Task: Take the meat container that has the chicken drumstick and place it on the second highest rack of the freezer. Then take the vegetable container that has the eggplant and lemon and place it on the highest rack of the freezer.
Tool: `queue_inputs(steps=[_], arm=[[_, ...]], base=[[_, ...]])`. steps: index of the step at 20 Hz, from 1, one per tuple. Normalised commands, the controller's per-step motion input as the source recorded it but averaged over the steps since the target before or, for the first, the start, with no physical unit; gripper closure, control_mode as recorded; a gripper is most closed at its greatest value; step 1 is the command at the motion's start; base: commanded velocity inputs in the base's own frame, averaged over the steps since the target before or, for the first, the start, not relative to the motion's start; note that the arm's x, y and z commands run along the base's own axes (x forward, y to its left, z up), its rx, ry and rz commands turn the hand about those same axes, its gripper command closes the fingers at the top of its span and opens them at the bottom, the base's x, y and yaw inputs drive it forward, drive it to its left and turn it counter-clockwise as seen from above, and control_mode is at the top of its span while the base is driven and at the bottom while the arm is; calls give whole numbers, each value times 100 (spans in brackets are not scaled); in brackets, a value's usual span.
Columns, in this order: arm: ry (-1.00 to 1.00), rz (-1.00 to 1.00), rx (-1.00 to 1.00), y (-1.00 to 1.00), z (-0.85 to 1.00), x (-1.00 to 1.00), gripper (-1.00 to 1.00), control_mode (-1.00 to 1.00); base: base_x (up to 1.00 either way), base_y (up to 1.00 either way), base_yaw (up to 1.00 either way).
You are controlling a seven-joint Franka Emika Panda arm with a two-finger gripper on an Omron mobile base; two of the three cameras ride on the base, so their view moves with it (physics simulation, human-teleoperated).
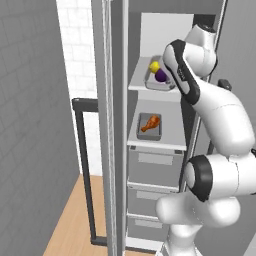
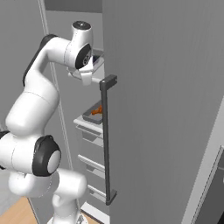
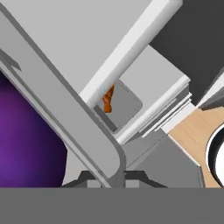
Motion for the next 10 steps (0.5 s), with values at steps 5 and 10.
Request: queue_inputs(steps=[5,10], arm=[[10,0,0,-10,0,69,100,-100],[9,0,0,-1,-16,47,100,-100]], base=[[0,0,0],[0,0,0]])
